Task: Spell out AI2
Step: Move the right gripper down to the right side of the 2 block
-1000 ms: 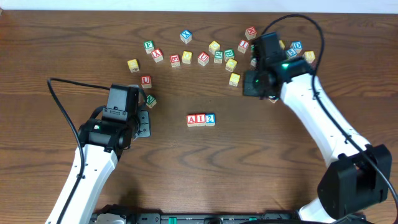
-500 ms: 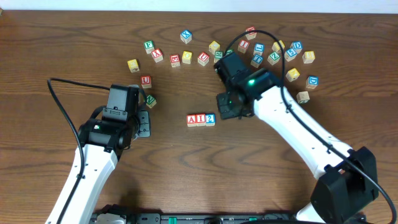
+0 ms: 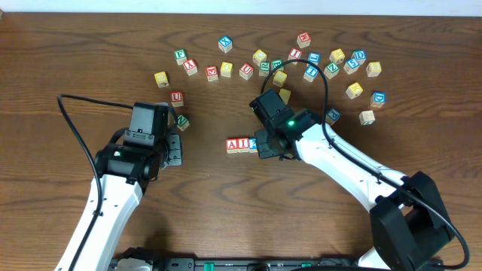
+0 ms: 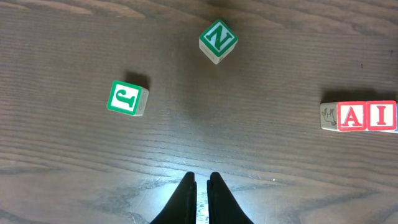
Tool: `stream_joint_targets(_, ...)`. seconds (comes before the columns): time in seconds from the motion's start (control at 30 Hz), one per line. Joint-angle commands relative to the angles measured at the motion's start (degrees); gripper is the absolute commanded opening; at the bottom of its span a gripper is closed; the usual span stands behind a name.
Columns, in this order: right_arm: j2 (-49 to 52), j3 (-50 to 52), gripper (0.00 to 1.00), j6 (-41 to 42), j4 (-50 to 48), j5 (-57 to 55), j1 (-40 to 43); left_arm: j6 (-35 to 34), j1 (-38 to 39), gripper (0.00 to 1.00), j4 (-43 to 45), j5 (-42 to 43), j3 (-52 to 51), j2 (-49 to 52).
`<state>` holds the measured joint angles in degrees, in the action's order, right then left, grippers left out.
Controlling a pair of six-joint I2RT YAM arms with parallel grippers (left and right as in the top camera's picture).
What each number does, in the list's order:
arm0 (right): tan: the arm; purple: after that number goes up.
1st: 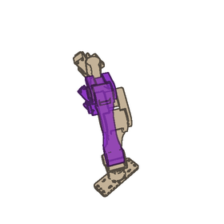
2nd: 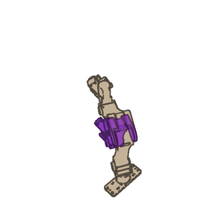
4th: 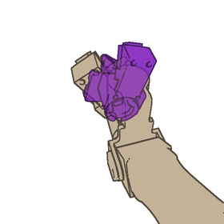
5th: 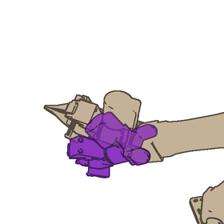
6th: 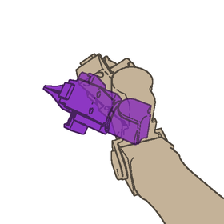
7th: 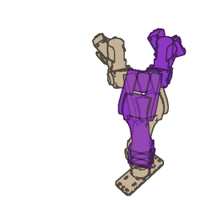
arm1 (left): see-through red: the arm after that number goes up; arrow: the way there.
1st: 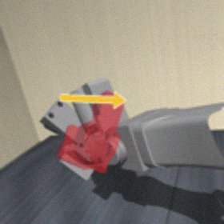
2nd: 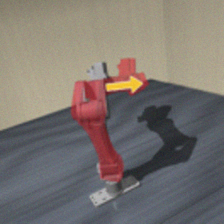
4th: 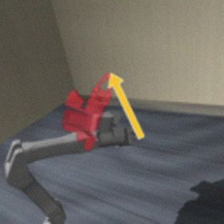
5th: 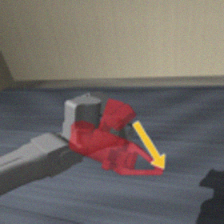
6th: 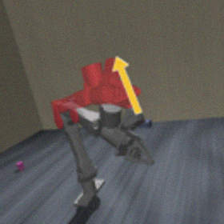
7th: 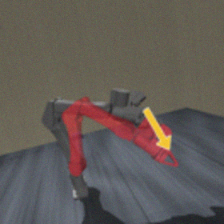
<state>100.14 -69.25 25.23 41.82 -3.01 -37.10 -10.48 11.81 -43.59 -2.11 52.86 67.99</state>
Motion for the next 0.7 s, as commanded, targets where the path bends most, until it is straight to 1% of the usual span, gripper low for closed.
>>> stream_joint_targets(0.0,0.26,0.92,0.01,1.09,-1.6,0.81,-1.75,0.13,-0.28,0.08,-0.31,-0.94,1.49,0.61)
stream_joint_targets(0.43,0.28,1.55,0.01,3.34,-2.69,0.55,-6.08,0.13,-0.28,0.08,-0.04,-0.94,1.49,0.63)
stream_joint_targets(0.67,0.31,3.32,0.01,5.03,-3.82,-1.62,-7.48,0.13,-0.28,0.08,-0.04,-0.94,1.49,0.85)
